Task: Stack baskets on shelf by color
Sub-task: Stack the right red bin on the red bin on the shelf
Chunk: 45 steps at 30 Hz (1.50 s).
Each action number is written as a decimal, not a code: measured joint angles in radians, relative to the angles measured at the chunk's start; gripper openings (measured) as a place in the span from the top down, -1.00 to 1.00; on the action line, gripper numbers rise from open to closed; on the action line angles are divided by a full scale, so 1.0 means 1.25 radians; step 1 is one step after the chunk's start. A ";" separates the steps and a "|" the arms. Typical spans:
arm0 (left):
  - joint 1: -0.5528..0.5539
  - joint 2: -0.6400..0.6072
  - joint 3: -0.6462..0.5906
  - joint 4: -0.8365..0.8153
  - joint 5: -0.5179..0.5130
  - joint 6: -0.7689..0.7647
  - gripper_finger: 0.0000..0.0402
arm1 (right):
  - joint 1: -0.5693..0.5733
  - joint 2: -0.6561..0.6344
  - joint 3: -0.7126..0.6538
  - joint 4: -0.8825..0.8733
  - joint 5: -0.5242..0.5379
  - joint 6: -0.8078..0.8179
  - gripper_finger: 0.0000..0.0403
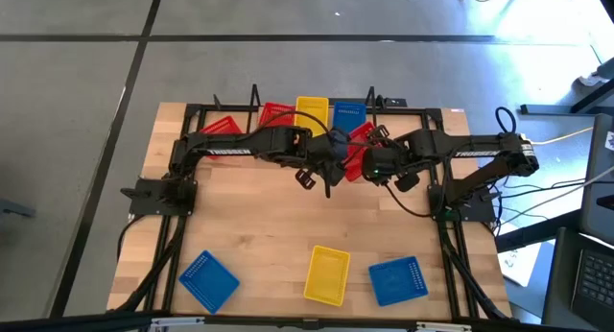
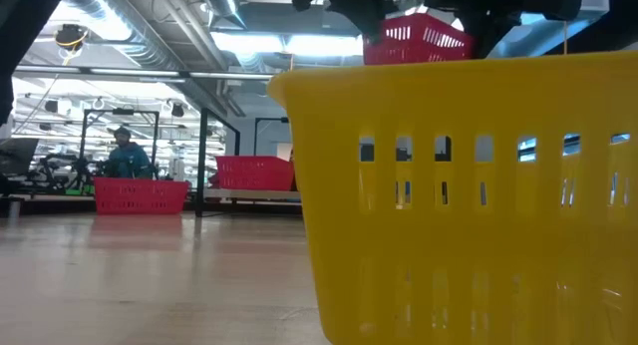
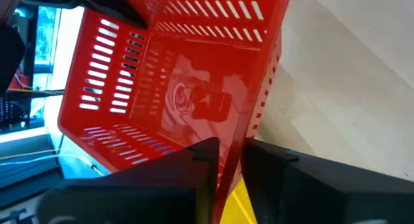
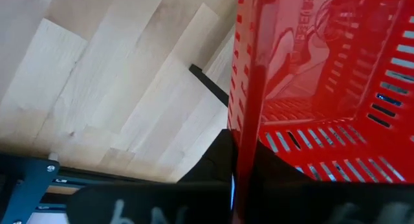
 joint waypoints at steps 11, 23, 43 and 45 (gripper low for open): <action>-0.002 0.002 0.000 0.009 0.042 -0.001 0.99 | 0.001 0.000 0.002 0.026 0.003 -0.005 0.83; -0.005 0.001 0.000 -0.095 0.040 -0.066 1.00 | 0.007 0.000 0.002 0.078 0.070 -0.007 0.43; 0.077 -0.034 0.001 -0.316 0.076 -0.308 1.00 | 0.100 -0.008 0.206 0.077 0.069 0.101 0.41; 0.100 -0.044 0.001 -0.344 0.074 -0.339 1.00 | 0.100 -0.008 0.238 0.073 0.069 0.114 0.41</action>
